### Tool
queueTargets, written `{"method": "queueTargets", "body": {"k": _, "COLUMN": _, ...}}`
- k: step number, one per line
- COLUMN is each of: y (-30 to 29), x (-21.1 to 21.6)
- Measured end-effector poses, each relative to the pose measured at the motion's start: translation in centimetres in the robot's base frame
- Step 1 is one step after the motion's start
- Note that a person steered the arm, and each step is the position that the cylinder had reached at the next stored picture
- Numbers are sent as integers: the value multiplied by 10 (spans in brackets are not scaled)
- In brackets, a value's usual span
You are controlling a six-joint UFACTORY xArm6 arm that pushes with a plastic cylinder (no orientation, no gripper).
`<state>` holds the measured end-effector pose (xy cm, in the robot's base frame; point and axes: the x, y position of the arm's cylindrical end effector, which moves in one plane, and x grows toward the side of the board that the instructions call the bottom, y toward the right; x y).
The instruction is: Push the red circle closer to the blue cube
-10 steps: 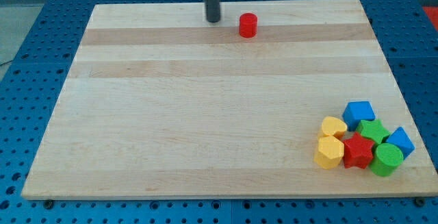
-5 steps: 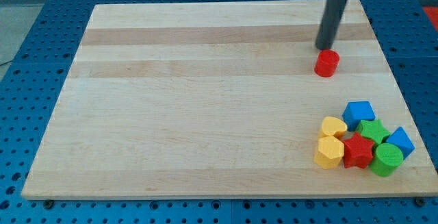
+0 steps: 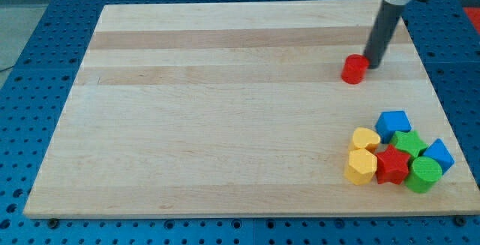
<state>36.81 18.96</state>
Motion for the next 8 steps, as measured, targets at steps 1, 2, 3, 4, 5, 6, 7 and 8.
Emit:
{"method": "queueTargets", "body": {"k": 1, "y": -40, "x": 35}}
{"method": "queueTargets", "body": {"k": 2, "y": -45, "x": 82}}
{"method": "queueTargets", "body": {"k": 3, "y": -42, "x": 80}}
{"method": "queueTargets", "body": {"k": 4, "y": -56, "x": 36}}
{"method": "queueTargets", "body": {"k": 5, "y": -101, "x": 29}}
{"method": "queueTargets", "body": {"k": 6, "y": -119, "x": 66}}
{"method": "queueTargets", "body": {"k": 7, "y": -94, "x": 88}}
{"method": "queueTargets", "body": {"k": 8, "y": -49, "x": 102}}
